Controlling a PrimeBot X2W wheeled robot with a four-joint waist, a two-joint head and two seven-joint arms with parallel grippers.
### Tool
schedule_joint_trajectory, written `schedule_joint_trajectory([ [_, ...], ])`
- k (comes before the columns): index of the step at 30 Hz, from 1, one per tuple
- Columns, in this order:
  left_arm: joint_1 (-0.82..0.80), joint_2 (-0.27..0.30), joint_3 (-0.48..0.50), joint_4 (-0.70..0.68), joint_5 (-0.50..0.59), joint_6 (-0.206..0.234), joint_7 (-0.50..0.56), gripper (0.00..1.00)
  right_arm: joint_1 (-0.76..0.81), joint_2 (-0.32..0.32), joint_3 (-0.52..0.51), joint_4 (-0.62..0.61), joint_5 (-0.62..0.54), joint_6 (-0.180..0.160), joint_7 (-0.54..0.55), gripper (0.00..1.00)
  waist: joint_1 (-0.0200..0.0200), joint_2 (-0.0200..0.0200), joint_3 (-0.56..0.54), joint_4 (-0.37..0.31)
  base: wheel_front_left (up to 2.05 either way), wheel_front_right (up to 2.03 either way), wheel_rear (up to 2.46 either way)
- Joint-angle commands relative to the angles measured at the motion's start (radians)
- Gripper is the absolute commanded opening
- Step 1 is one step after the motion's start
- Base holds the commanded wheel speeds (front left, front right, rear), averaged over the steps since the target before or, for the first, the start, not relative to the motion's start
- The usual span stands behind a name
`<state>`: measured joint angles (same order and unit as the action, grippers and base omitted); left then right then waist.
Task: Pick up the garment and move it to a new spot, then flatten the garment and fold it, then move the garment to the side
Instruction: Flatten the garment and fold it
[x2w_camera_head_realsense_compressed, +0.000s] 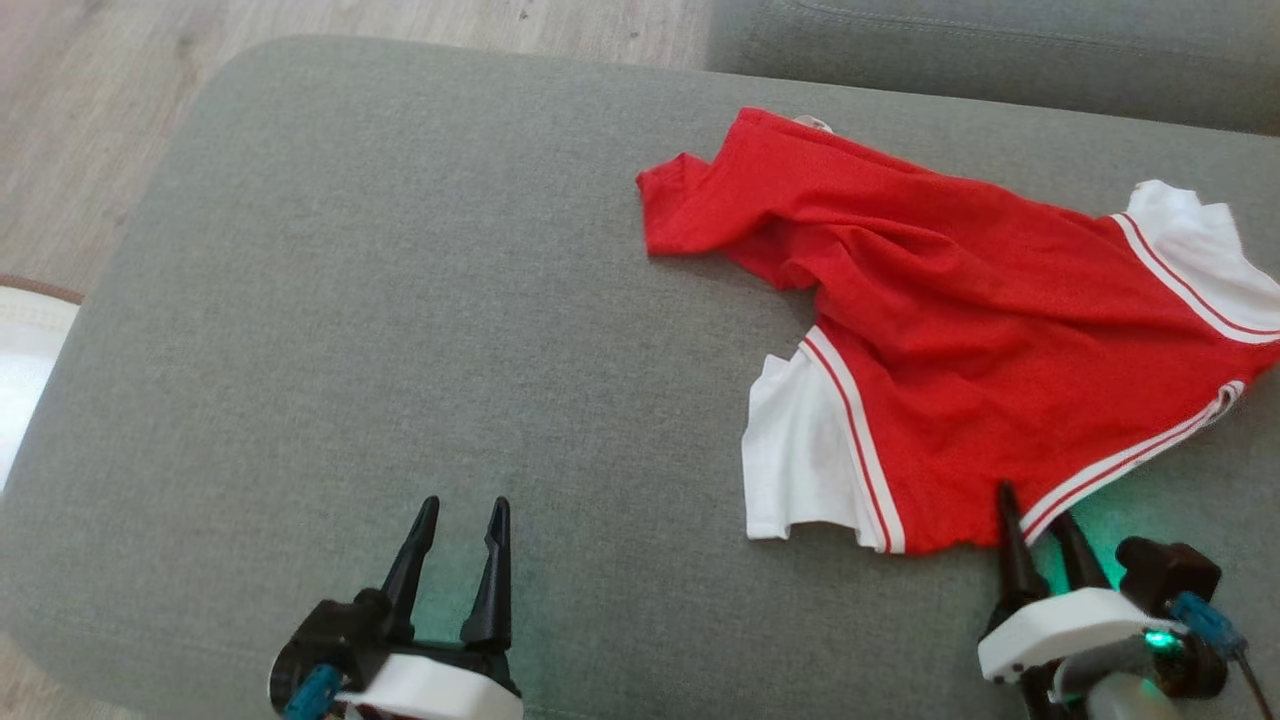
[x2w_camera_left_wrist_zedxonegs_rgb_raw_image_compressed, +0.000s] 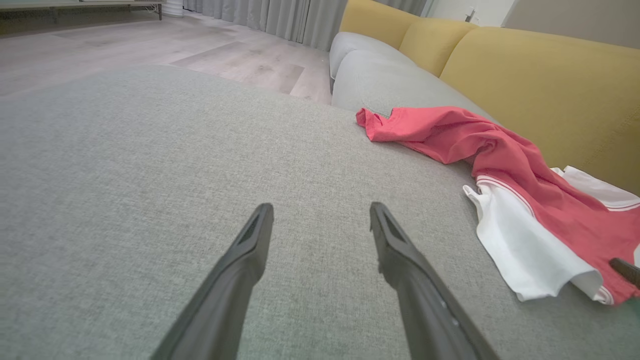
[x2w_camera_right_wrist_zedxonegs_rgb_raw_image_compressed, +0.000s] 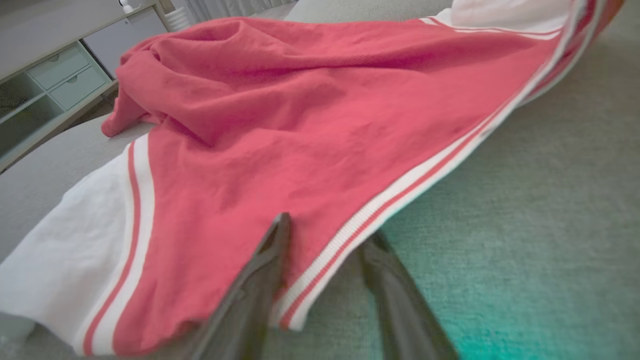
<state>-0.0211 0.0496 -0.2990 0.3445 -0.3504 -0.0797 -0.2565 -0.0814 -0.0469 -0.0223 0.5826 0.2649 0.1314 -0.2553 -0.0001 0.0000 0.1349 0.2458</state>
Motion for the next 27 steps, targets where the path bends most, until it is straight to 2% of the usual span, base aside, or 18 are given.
schedule_joint_trajectory([
  [1,-0.028,0.001,0.022,-0.025,0.011,-0.001,-0.005,1.00,-0.037,-0.004,0.023,-0.016,-0.007,-0.001,-0.006,0.00,0.0001,0.0000,0.001,0.004,0.00,0.00,0.00],
  [3,-0.029,0.001,0.020,-0.027,0.011,0.000,-0.005,1.00,-0.060,-0.004,-0.005,0.000,-0.030,-0.001,-0.006,0.00,0.0001,0.0000,0.005,0.011,0.00,0.00,0.00],
  [5,-0.032,0.001,0.017,-0.030,0.009,0.001,-0.005,1.00,-0.088,-0.032,-0.043,0.018,-0.059,-0.001,-0.006,0.00,0.0001,0.0000,0.009,0.018,0.00,0.00,0.00],
  [10,-0.033,0.001,0.017,-0.033,0.012,0.001,-0.005,1.00,-0.171,-0.196,-0.176,0.094,-0.141,-0.001,-0.004,0.00,0.0001,0.0000,0.009,0.032,0.00,0.00,0.00],
  [13,-0.029,0.001,0.019,-0.031,0.013,0.000,-0.005,1.00,-0.207,-0.261,-0.220,0.146,-0.175,-0.001,0.013,0.00,0.0001,0.0000,0.007,0.035,0.00,0.00,0.00],
  [14,-0.026,0.001,0.021,-0.030,0.013,0.000,-0.005,1.00,-0.216,-0.270,-0.233,0.159,-0.186,-0.001,0.021,0.40,0.0001,0.0000,0.005,0.033,0.00,0.00,0.00],
  [15,-0.024,0.001,0.024,-0.030,0.013,0.000,-0.005,1.00,-0.226,-0.272,-0.246,0.169,-0.197,-0.001,0.025,1.00,0.0001,0.0000,0.004,0.030,0.00,0.00,0.00],
  [18,-0.020,0.001,0.028,-0.028,0.011,0.002,-0.005,1.00,-0.249,-0.253,-0.291,0.163,-0.236,-0.001,0.012,1.00,0.0001,0.0000,0.001,0.018,0.00,0.00,0.00],
  [22,-0.032,0.001,0.026,-0.028,0.009,0.002,-0.005,1.00,-0.243,-0.153,-0.377,0.031,-0.298,-0.001,-0.005,1.00,0.0001,0.0000,0.004,-0.007,0.00,0.00,0.00],
  [24,-0.044,0.001,0.024,-0.034,0.012,0.001,-0.005,1.00,-0.224,-0.098,-0.369,-0.091,-0.302,-0.001,-0.006,1.00,0.0001,0.0000,0.011,-0.019,0.00,0.00,0.00],
  [27,-0.075,0.001,0.021,-0.036,0.019,-0.003,-0.005,1.00,-0.173,-0.049,-0.301,-0.232,-0.290,-0.001,-0.006,1.00,0.0001,0.0000,0.029,-0.040,0.00,0.00,0.00],
])
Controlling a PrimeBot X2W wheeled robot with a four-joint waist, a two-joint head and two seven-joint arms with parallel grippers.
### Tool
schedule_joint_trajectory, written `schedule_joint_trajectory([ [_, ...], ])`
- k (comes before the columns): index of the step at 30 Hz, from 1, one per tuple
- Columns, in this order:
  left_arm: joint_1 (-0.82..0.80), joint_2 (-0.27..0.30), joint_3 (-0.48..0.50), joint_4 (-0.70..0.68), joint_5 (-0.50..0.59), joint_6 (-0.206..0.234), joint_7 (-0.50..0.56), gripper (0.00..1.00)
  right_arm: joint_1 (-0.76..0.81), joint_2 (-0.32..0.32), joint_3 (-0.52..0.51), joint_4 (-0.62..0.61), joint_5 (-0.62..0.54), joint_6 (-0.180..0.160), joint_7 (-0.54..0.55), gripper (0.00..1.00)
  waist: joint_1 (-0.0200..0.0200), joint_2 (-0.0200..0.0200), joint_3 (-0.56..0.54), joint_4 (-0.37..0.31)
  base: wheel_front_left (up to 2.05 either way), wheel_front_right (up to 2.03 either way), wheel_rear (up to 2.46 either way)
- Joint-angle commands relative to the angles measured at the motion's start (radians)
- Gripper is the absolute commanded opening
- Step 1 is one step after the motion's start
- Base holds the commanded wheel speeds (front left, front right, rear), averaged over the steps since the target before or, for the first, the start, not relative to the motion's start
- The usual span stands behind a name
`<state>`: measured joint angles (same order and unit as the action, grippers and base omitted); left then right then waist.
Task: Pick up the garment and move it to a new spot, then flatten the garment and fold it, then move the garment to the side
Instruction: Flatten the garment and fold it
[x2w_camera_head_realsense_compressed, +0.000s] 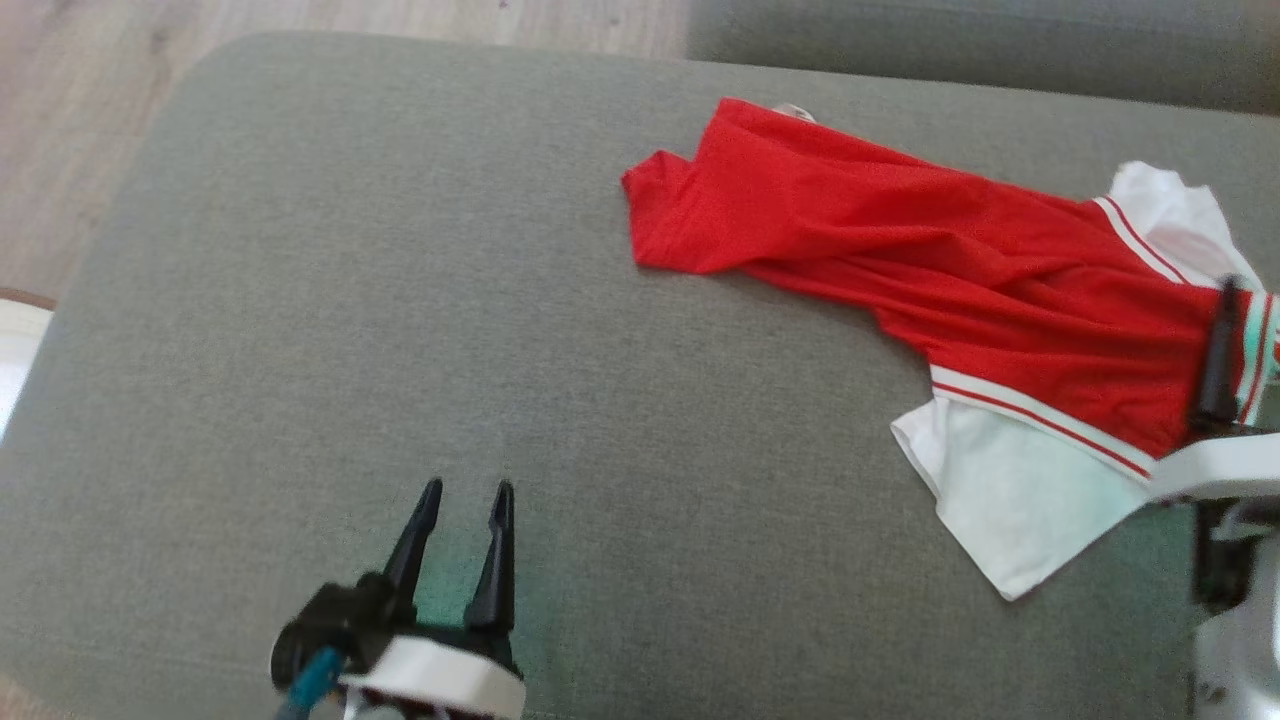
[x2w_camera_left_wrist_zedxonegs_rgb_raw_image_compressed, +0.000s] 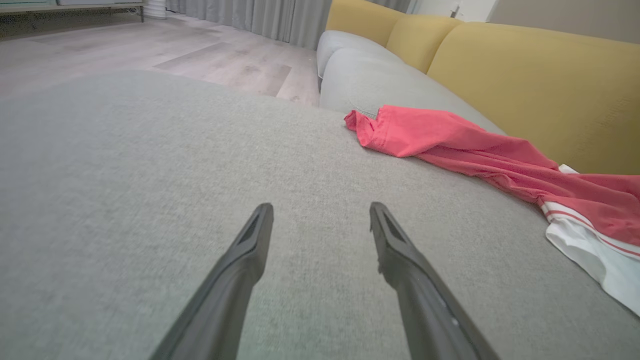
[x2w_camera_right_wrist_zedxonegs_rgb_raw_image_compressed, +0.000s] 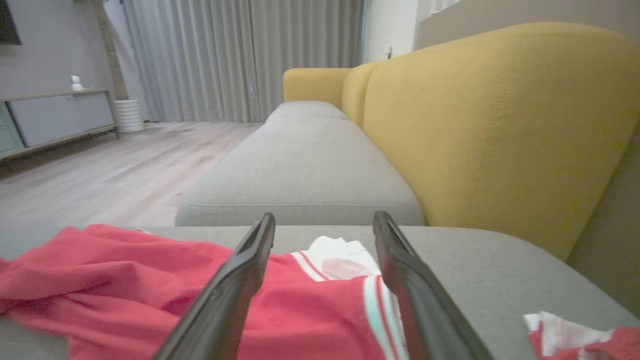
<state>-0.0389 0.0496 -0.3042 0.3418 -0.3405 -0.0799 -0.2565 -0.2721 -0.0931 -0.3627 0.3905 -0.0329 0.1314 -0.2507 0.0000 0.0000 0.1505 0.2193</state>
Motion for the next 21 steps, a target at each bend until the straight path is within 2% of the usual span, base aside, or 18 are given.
schedule_joint_trajectory([
  [1,-0.073,0.001,0.025,-0.032,0.011,-0.004,-0.005,1.00,0.033,0.006,0.070,-0.064,0.015,-0.001,-0.011,1.00,0.0000,0.0000,0.022,-0.021,0.00,0.00,0.00],
  [9,-0.305,0.001,-0.006,0.026,0.031,-0.032,-0.005,1.00,0.044,0.026,0.249,-0.103,0.062,-0.001,-0.011,1.00,0.0000,0.0000,0.139,-0.091,0.00,0.00,0.00],
  [11,-0.343,0.001,-0.010,0.047,0.033,-0.035,-0.005,1.00,0.037,0.027,0.266,-0.102,0.067,-0.001,-0.011,1.00,0.0000,0.0000,0.155,-0.102,0.00,0.00,0.00],
  [17,-0.553,0.002,-0.024,0.216,0.019,-0.049,-0.005,1.00,-0.010,0.026,0.363,-0.120,0.092,-0.001,-0.011,1.00,0.0000,0.0000,0.251,-0.178,0.00,0.00,0.00],
  [21,-0.645,0.022,-0.095,0.276,-0.040,-0.050,-0.005,1.00,-0.025,0.023,0.395,-0.140,0.110,-0.001,-0.011,1.00,0.0000,0.0000,0.296,-0.215,0.00,0.00,0.00],
])
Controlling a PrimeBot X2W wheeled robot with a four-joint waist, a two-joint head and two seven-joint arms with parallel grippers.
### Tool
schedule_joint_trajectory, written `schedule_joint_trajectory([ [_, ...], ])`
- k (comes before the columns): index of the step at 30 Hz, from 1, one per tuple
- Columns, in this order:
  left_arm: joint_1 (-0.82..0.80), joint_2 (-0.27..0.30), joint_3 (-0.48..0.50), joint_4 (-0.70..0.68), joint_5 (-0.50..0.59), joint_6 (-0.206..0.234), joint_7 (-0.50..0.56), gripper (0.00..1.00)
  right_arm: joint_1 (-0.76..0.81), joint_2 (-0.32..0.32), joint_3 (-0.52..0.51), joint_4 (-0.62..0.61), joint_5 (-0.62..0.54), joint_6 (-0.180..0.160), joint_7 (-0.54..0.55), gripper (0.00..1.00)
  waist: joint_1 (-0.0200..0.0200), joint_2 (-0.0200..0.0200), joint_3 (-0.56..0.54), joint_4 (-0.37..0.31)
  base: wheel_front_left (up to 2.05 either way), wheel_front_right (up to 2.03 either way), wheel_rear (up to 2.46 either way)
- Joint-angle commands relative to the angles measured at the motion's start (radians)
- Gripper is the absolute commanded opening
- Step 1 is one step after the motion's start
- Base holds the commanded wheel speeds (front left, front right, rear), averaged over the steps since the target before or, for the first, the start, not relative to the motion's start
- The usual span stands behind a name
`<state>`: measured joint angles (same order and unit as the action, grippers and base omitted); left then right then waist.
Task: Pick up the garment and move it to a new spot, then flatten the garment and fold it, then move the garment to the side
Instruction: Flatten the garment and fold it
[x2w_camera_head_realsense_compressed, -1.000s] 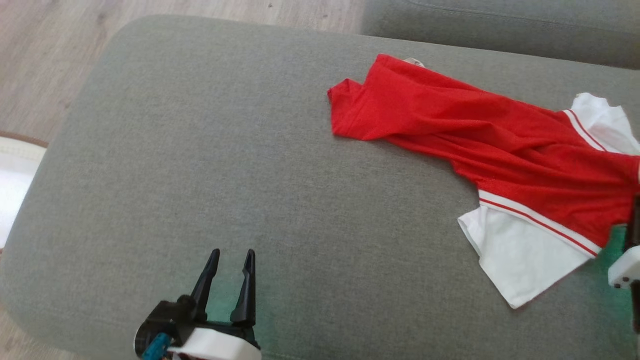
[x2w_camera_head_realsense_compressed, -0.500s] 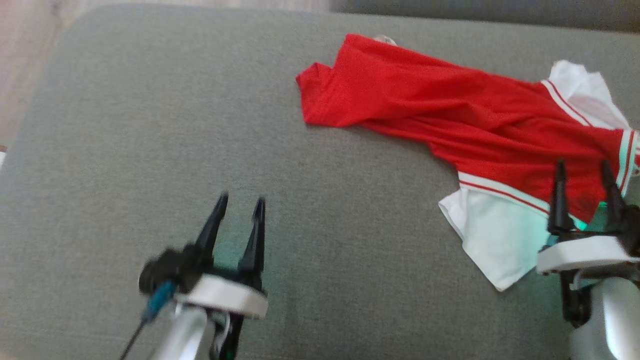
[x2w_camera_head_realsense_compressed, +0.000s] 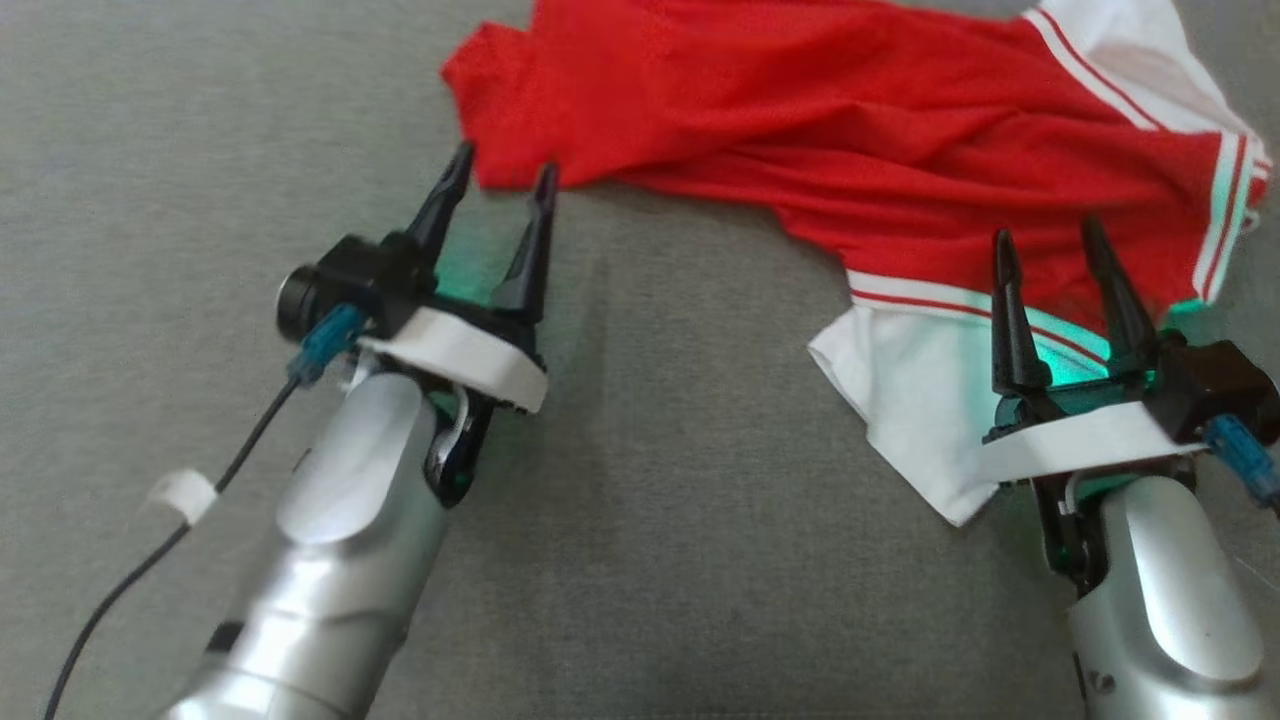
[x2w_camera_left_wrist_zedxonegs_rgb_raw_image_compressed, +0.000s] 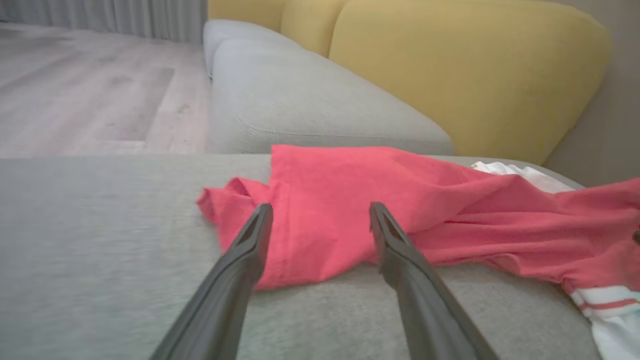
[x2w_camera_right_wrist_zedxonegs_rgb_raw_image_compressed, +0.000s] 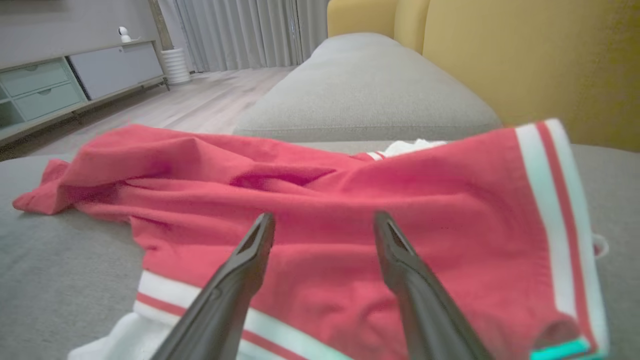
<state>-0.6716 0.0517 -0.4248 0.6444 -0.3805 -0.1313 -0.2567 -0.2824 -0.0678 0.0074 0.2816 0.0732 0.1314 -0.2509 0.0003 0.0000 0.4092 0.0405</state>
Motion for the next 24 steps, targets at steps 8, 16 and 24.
schedule_joint_trajectory([
  [8,-0.093,0.084,-0.007,0.045,-0.078,0.001,-0.005,1.00,-0.032,-0.003,0.030,-0.061,0.018,-0.001,-0.011,1.00,-0.0003,0.0000,0.080,-0.057,0.00,0.00,0.00],
  [16,-0.093,0.079,-0.017,0.083,-0.072,0.001,-0.005,1.00,-0.043,-0.001,0.036,-0.057,0.021,-0.001,-0.011,1.00,-0.0003,0.0000,0.086,-0.044,0.00,0.00,0.00],
  [24,-0.107,0.066,-0.007,0.194,-0.052,0.001,-0.005,1.00,-0.048,0.000,0.045,-0.047,0.024,-0.001,-0.011,1.00,-0.0003,0.0000,0.082,-0.044,0.00,0.00,0.00],
])
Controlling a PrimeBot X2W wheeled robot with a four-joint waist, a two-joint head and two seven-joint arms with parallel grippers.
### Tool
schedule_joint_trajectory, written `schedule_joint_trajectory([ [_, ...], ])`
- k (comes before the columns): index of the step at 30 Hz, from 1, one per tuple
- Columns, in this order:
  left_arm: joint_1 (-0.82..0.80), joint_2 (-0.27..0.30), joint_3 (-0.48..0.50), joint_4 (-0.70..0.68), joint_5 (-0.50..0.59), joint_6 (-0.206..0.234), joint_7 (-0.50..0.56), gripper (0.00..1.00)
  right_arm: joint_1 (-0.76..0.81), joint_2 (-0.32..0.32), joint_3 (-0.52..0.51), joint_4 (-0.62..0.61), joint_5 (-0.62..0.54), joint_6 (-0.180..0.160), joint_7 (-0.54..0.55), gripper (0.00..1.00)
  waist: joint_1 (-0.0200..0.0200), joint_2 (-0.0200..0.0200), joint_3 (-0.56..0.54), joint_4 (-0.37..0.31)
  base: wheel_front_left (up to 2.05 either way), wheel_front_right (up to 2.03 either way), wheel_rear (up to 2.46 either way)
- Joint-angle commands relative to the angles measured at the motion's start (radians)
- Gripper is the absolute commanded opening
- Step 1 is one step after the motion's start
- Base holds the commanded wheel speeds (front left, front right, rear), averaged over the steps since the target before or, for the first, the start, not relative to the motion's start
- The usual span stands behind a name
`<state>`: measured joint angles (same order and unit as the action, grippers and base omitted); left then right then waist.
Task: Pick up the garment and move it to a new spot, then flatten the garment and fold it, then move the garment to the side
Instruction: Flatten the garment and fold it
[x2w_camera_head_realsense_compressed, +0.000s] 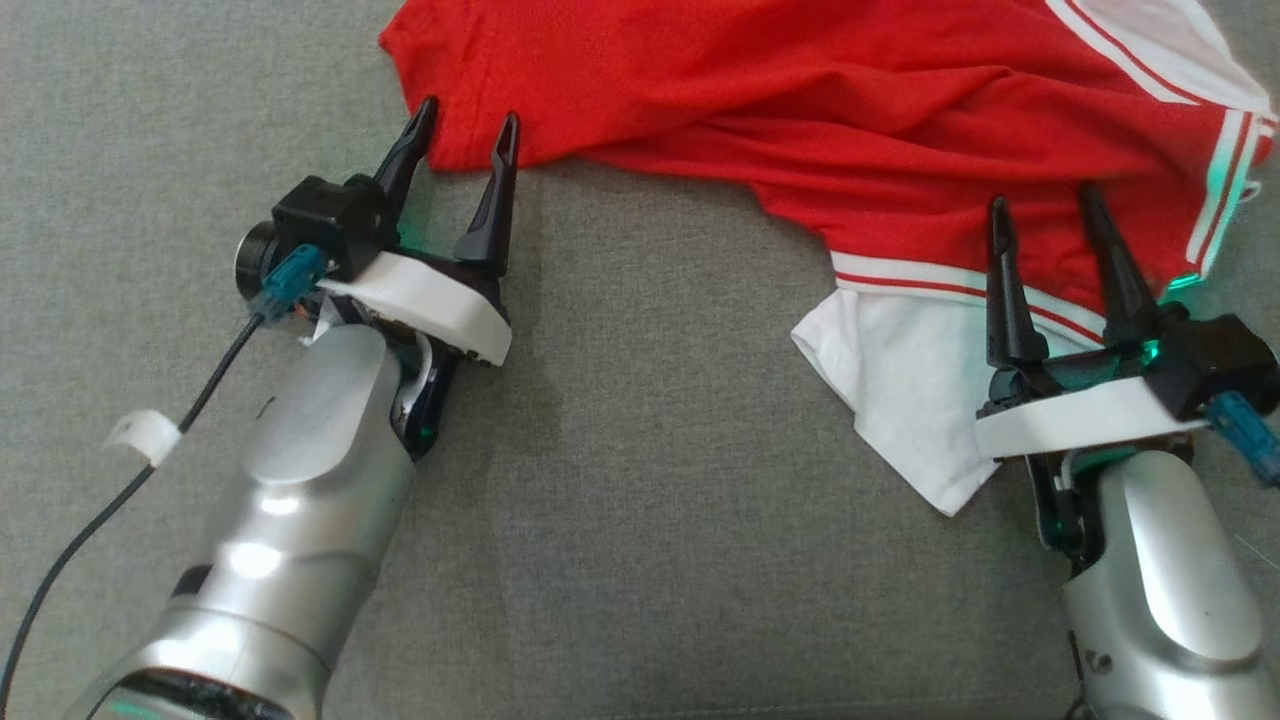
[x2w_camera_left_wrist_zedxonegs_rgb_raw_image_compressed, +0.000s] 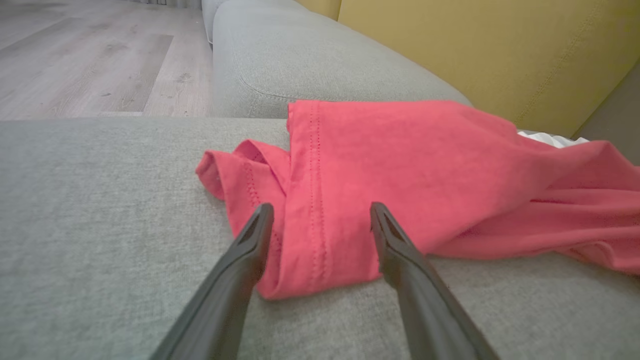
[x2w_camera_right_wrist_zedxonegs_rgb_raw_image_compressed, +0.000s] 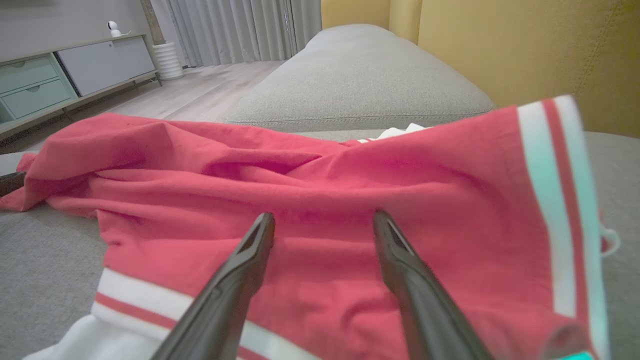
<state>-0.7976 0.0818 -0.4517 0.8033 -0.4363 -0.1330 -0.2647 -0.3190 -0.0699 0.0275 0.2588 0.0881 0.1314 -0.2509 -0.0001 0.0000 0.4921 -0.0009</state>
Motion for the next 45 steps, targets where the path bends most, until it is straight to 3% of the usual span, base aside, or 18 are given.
schedule_joint_trajectory([
  [1,0.015,0.034,0.011,0.048,0.002,0.002,0.003,1.00,-0.012,0.002,0.026,-0.023,0.010,-0.001,-0.011,1.00,0.0001,0.0000,-0.002,-0.004,0.00,0.00,0.00],
  [6,-0.010,0.030,-0.003,0.129,-0.010,0.002,0.003,0.99,-0.009,0.004,0.029,-0.023,0.012,-0.001,-0.011,1.00,0.0001,0.0000,-0.011,-0.011,0.00,0.00,0.00],
  [7,-0.016,0.027,-0.011,0.147,-0.013,0.002,0.003,0.70,-0.008,0.005,0.029,-0.022,0.013,-0.001,-0.011,1.00,0.0001,0.0000,-0.015,-0.012,0.00,0.00,0.00],
  [9,-0.028,0.023,-0.027,0.172,-0.019,0.002,0.003,0.25,-0.004,0.006,0.030,-0.020,0.014,-0.001,-0.011,1.00,0.0001,0.0000,-0.021,-0.013,0.00,0.00,0.00],
  [10,-0.028,0.023,-0.027,0.172,-0.019,0.002,0.003,0.25,-0.004,0.006,0.030,-0.020,0.014,-0.001,-0.011,1.00,0.0001,0.0000,-0.021,-0.013,0.00,0.00,0.00],
  [11,-0.033,0.021,-0.034,0.177,-0.022,0.002,0.003,0.00,-0.003,0.007,0.029,-0.018,0.015,-0.001,-0.011,1.00,0.0001,0.0000,-0.025,-0.013,0.00,0.00,0.00],
  [15,-0.040,0.027,-0.036,0.137,-0.013,0.002,0.003,0.00,0.005,0.010,0.022,-0.009,0.016,-0.001,-0.011,1.00,0.0001,0.0000,-0.045,-0.002,0.00,0.00,0.00],
  [19,-0.007,0.028,0.005,0.003,0.043,0.009,0.003,0.00,0.021,0.011,0.013,0.009,0.022,-0.001,-0.011,1.00,0.0001,0.0000,-0.088,0.028,0.00,0.00,0.00],
  [33,0.249,0.008,-0.031,-0.377,0.198,0.003,0.003,0.00,0.159,0.019,-0.031,0.092,0.065,-0.001,-0.011,1.00,0.0001,0.0000,-0.365,0.187,0.00,0.00,0.00],
  [39,0.344,0.021,-0.023,-0.450,0.175,0.003,0.003,0.00,0.187,0.019,-0.024,0.093,0.105,-0.001,-0.011,1.00,0.0001,0.0000,-0.381,0.199,0.00,0.00,0.00],
  [45,0.286,0.046,0.021,-0.379,0.117,0.003,0.025,0.00,0.154,0.020,-0.002,0.088,0.097,-0.001,-0.011,1.00,0.0001,0.0000,-0.319,0.163,0.00,0.00,0.00],
])
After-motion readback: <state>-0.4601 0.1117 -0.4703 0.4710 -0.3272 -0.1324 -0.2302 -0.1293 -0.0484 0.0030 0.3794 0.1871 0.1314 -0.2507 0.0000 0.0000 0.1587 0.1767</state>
